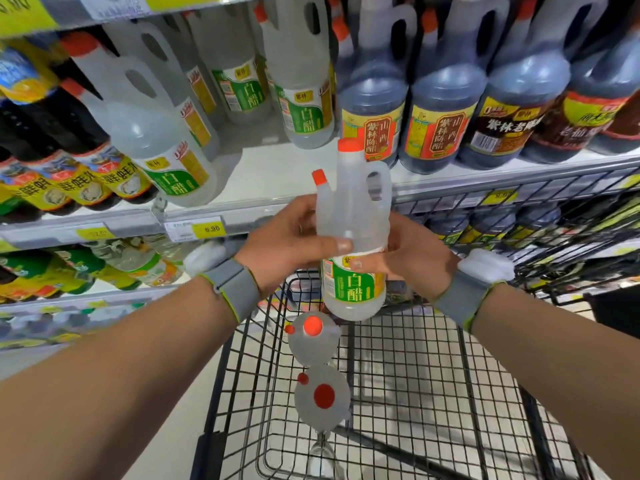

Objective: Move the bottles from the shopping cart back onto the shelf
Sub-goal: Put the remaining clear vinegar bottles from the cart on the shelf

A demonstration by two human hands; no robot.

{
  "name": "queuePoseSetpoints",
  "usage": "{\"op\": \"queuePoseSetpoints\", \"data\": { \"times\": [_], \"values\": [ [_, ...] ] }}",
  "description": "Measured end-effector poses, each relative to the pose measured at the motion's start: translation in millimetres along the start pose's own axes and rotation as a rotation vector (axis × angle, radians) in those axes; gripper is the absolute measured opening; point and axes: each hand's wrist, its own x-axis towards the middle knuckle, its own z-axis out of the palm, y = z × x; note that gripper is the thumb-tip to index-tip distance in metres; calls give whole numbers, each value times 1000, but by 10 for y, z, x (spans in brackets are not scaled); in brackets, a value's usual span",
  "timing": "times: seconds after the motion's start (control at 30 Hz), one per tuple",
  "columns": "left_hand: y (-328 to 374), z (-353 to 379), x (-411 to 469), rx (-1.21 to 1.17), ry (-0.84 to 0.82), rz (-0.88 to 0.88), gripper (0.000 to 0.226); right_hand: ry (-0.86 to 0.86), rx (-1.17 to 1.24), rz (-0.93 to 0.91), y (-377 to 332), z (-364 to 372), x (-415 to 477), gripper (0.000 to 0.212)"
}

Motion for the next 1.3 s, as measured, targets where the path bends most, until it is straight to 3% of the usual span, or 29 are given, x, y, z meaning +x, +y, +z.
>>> {"op": "queuePoseSetpoints", "data": {
  "times": [0.1,0.23,0.37,0.73,0.9,1.0,1.2,1.3],
  "values": [
    [-57,7,-46,51,-24,16,88,-17,1,-28,-125,-57,68,70],
    [26,-5,-35,89,6,42,83,-52,13,-58,-283,-55,104,50],
    [154,-40,1,50,27,78,80,-29,-3,-66,-392,-46,147,53],
    [619,-144,29,-15,63,166,55,-5,-235,-210,-858,-98,341,37],
    [795,-228,91,-6,83,215,62,51,-643,-295,-982,-187,398,68],
    [855,-304,142,-9,120,227,64,66,-825,-249,-951,-212,349,86],
    [908,-461,320,5,212,236,64,-95,-1084,-127,-635,-221,386,90],
    [879,-514,425,17,258,225,57,-131,-1215,-171,-540,-180,400,93]
  ]
}}
